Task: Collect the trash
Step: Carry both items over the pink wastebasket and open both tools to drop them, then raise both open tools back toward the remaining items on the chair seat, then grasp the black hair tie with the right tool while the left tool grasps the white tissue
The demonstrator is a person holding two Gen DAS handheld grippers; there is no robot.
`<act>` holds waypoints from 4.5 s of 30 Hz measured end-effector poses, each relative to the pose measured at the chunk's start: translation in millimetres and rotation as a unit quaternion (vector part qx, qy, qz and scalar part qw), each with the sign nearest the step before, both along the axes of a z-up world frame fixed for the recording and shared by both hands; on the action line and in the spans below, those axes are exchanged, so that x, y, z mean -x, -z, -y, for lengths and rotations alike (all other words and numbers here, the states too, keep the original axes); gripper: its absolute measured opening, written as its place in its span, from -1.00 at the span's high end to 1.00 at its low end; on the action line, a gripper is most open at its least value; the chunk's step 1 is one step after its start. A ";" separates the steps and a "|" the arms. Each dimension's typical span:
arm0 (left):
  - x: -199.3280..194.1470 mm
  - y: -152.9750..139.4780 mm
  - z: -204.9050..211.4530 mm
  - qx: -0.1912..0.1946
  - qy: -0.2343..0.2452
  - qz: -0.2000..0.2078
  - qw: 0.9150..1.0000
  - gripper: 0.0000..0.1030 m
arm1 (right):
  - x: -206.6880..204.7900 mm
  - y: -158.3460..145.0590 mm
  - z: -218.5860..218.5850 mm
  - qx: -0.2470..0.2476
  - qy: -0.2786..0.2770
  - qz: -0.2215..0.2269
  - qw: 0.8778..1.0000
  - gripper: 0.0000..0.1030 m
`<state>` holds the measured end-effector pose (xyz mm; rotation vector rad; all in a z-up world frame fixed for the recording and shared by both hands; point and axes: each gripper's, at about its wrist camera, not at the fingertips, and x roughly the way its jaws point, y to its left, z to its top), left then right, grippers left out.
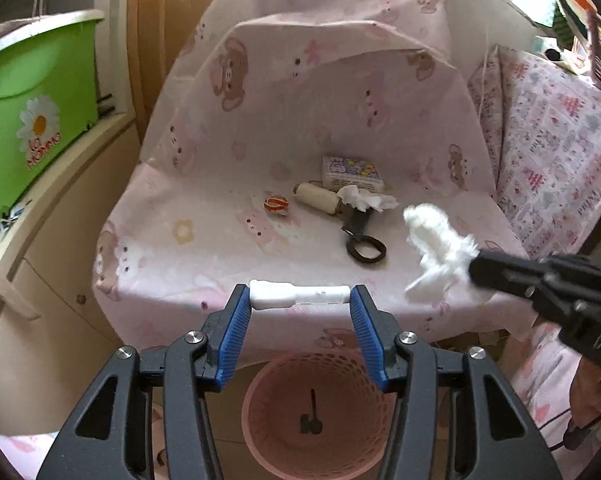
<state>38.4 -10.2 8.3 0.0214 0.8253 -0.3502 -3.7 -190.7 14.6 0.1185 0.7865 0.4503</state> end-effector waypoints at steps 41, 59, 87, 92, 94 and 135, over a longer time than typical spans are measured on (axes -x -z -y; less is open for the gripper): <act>-10.3 220.1 11.9 -0.096 -0.068 -0.352 0.928 0.01 | -11.3 204.9 -50.1 0.199 0.019 -0.262 0.944 0.95; -6.9 203.3 15.7 -0.097 -0.064 -0.348 0.930 -0.61 | -8.9 189.0 -38.7 0.210 0.067 -0.248 0.943 -0.30; 16.8 39.6 -12.1 -0.004 -0.090 0.031 0.995 -0.88 | 18.6 26.7 -4.2 0.187 0.167 0.058 0.966 -0.66; 23.0 24.1 -6.0 -0.022 -0.089 0.098 0.991 -0.93 | 11.5 23.7 9.2 0.175 0.225 0.052 0.957 -0.66; 17.6 17.8 -4.0 -0.015 -0.095 0.106 0.990 -0.96 | 4.7 25.0 14.5 0.165 0.210 0.035 0.963 -0.66; -54.6 37.6 -7.7 -0.020 -0.132 0.051 0.990 -0.89 | -62.2 50.2 -2.2 0.103 0.100 -0.007 0.990 -0.64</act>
